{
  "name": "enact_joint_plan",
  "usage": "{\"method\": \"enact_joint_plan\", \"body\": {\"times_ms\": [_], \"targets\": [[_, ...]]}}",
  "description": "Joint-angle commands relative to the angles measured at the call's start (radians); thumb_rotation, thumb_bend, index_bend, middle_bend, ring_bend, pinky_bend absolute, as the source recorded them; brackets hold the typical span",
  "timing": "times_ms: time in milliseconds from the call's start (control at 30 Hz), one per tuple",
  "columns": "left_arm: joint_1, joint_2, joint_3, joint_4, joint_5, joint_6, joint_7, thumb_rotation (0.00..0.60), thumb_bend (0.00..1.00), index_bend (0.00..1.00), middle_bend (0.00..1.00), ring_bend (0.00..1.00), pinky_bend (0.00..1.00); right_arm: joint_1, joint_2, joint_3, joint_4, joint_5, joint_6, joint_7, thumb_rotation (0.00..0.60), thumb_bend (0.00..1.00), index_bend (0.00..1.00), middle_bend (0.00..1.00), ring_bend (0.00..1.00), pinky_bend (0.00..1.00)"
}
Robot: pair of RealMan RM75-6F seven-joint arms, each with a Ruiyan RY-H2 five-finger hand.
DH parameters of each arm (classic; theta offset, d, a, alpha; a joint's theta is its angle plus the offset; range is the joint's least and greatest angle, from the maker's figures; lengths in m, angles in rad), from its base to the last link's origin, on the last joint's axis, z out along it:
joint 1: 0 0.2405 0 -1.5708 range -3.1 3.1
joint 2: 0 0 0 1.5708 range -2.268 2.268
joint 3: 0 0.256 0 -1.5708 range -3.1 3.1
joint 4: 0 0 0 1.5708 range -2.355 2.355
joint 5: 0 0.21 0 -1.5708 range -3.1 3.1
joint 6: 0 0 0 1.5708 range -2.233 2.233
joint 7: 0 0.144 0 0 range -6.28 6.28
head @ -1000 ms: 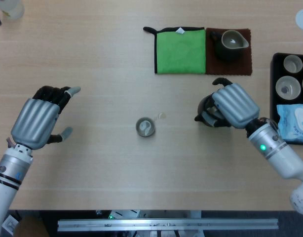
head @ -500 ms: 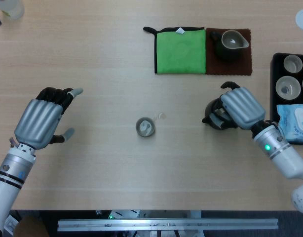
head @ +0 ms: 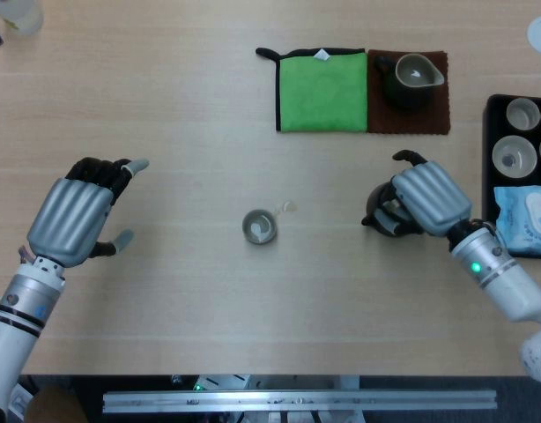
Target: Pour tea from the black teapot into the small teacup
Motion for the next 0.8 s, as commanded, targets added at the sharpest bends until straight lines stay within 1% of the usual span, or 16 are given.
{"method": "enact_joint_plan", "body": {"times_ms": [33,267,500,700,800], "targets": [[0.000,-0.002,0.001,0.002,-0.001,-0.001,-0.001,0.600,0.25,0.13,0.20,0.21,0.17,-0.002,0.001,0.002,0.001,0.000,-0.009,-0.002,0.577,0.36,1.00,0.94,0.88,0.18],[-0.005,-0.005,0.001,0.005,-0.004,-0.008,0.000,0.600,0.25,0.13,0.20,0.21,0.17,-0.012,-0.002,0.008,0.008,-0.001,-0.018,-0.009,0.576,0.35,1.00,0.92,0.86,0.17],[-0.008,-0.009,0.003,0.010,-0.005,-0.011,-0.001,0.600,0.25,0.13,0.20,0.21,0.17,-0.021,-0.003,0.011,0.010,0.001,-0.031,-0.013,0.576,0.25,1.00,0.90,0.84,0.15],[-0.009,-0.010,0.003,0.011,-0.004,-0.010,-0.003,0.600,0.25,0.13,0.20,0.21,0.17,-0.029,-0.002,0.012,0.010,-0.002,-0.034,-0.017,0.578,0.24,1.00,0.89,0.82,0.13],[-0.010,-0.011,0.003,0.012,-0.004,-0.012,-0.003,0.600,0.25,0.13,0.20,0.21,0.17,-0.034,-0.003,0.013,0.013,-0.003,-0.035,-0.015,0.575,0.22,1.00,0.88,0.80,0.12]]}}
